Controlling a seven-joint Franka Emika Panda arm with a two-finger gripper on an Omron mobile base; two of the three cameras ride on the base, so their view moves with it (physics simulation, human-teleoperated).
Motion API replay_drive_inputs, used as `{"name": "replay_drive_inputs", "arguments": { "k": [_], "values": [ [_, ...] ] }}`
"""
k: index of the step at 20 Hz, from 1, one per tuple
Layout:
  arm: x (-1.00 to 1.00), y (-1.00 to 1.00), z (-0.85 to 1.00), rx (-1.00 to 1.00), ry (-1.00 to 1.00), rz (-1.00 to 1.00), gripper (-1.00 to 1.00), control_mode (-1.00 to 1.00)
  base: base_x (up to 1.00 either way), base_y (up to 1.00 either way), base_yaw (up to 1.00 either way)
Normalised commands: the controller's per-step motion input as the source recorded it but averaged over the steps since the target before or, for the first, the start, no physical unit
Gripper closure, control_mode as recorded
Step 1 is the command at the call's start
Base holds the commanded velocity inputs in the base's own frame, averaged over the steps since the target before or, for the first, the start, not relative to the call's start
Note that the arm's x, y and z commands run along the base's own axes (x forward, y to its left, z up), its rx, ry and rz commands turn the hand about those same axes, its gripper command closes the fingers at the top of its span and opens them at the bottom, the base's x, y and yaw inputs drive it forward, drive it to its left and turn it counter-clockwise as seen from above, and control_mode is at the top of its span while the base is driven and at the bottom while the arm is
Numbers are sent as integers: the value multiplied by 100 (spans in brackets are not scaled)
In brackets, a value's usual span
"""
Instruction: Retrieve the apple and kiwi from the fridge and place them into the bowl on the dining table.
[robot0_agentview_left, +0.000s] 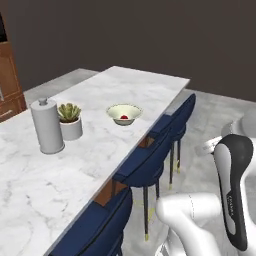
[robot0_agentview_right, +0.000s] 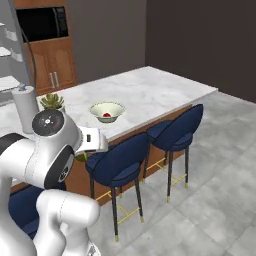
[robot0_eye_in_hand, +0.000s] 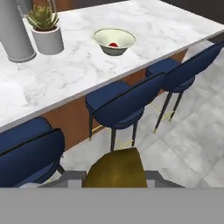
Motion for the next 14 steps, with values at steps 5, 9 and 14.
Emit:
{"name": "replay_drive_inputs", "arguments": {
  "k": [5, 9, 14],
  "values": [
    [0, 0, 0, 0, 0, 0, 100, 100, 98, -54, 48],
    [0, 0, 0, 0, 0, 0, 100, 100, 78, -82, 31],
    [0, 0, 0, 0, 0, 0, 100, 100, 85, -88, 21]
  ]
}}
